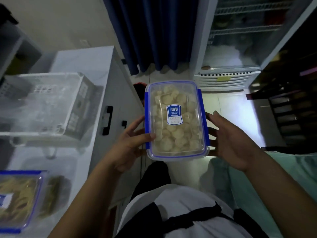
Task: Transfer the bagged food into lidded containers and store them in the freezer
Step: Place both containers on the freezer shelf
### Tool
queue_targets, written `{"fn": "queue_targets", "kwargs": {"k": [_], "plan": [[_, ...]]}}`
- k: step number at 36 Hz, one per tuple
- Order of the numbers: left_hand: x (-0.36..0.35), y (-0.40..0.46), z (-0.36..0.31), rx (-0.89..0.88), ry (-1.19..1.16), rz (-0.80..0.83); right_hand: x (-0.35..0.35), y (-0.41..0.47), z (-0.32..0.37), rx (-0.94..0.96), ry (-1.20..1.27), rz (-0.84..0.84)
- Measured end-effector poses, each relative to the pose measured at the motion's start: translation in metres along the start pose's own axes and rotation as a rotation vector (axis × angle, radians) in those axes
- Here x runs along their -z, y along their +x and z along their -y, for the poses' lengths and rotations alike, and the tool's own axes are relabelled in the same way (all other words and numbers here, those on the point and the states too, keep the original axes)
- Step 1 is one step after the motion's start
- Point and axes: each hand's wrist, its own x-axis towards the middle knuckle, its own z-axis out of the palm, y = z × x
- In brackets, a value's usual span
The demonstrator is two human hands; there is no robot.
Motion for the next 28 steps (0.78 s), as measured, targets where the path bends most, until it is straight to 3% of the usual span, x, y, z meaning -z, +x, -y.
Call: {"fn": "queue_targets", "kwargs": {"k": [9, 21, 23, 28], "plan": [[-0.017, 0.164, -0.073, 0.074, 0.070, 0.255, 0.033, 0.074, 0.070, 0.155, -0.064, -0.233], [-0.105, 0.349, -0.187, 0.214, 0.310, 0.610, 0.091, 0.117, 0.158, 0.309, 0.152, -0.621], [-0.126, 0.383, -0.205, 0.184, 0.332, 0.579, 0.106, 0.120, 0.168, 0.335, 0.189, -0.649], [-0.179, 0.487, -0.257, -0.019, 0.380, 0.257, 0.151, 0.131, 0.191, 0.371, 0.258, -0.718]]}}
